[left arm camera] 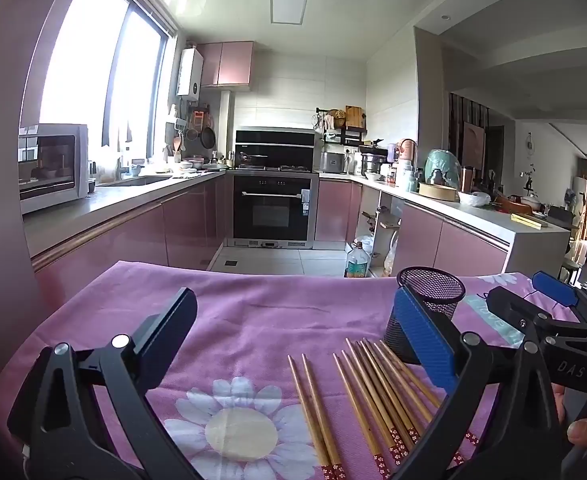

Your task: Organize utensils

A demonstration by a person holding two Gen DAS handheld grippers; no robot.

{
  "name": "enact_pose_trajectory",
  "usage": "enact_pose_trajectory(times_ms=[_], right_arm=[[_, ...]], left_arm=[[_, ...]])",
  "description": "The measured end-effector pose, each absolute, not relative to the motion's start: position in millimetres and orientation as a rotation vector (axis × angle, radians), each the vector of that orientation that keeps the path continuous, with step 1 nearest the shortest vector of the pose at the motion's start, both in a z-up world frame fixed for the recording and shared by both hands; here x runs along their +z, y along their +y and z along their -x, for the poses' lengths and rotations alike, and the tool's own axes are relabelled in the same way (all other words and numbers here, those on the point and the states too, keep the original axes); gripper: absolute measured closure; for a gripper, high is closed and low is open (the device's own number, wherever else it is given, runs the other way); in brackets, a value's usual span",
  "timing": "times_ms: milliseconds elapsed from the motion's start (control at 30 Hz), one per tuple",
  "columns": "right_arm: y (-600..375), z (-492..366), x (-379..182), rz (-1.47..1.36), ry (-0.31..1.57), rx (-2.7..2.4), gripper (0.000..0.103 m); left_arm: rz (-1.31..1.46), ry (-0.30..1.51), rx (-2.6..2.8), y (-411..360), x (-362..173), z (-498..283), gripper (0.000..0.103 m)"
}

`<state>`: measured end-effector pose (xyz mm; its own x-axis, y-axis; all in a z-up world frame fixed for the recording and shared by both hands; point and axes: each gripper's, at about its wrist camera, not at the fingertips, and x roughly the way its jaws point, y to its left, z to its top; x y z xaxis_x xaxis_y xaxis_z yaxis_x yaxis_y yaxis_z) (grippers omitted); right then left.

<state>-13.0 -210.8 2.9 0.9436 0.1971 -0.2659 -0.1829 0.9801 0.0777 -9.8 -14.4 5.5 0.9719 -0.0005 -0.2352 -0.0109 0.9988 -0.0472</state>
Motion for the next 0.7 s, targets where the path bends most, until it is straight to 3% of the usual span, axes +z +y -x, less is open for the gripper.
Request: enact_pose_trajectory(times_ms=[700], right_arm=[[-206.6,15.3,3.9,-0.049,0.278,0.192,0.006]], left_arm=[[0.046,0.24,0.004,-16.7,4.4,8.1,0.006]])
